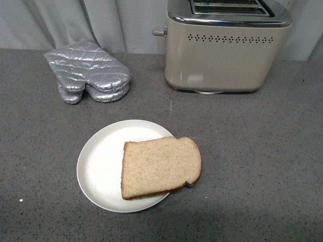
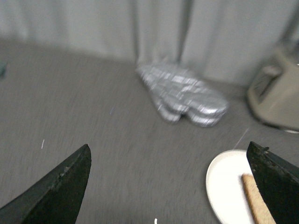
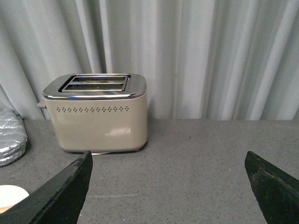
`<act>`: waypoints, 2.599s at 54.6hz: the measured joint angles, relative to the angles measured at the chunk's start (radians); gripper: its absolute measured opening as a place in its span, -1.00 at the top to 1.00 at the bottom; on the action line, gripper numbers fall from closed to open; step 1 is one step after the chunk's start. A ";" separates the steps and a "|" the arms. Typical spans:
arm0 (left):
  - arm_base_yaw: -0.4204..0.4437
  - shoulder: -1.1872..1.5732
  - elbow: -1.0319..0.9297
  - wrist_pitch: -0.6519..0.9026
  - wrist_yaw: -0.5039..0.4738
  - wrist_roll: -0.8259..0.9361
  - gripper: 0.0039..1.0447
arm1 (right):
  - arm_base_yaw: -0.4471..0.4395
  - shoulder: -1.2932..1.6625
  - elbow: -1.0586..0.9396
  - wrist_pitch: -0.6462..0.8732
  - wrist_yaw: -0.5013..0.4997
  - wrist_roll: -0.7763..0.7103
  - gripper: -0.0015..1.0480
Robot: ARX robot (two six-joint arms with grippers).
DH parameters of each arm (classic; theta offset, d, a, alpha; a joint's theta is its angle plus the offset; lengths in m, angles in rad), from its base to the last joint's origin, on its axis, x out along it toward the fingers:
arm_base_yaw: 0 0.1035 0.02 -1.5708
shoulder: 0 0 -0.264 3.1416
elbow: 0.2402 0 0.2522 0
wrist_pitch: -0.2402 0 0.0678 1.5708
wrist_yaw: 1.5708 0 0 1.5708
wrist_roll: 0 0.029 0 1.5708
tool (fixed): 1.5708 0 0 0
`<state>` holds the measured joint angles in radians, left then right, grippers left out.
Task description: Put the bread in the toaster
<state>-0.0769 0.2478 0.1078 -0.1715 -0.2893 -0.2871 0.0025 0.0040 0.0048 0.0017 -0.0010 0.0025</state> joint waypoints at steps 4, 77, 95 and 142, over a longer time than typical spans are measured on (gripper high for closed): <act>-0.013 0.100 0.022 0.053 0.000 -0.063 -0.88 | 0.000 0.000 0.000 0.000 0.000 0.000 -0.81; -0.078 1.693 0.532 0.430 0.388 -0.010 -0.78 | 0.000 0.000 0.000 0.000 0.000 0.000 -0.81; -0.095 1.729 0.571 0.364 0.377 -0.012 0.19 | 0.000 0.000 0.000 0.000 0.000 0.000 -0.81; -0.256 1.696 0.703 0.291 0.480 -0.228 0.94 | 0.000 0.000 0.000 0.000 0.000 0.000 -0.81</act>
<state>-0.3328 1.9438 0.8104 0.1200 0.1905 -0.5152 0.0025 0.0040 0.0048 0.0017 -0.0010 0.0025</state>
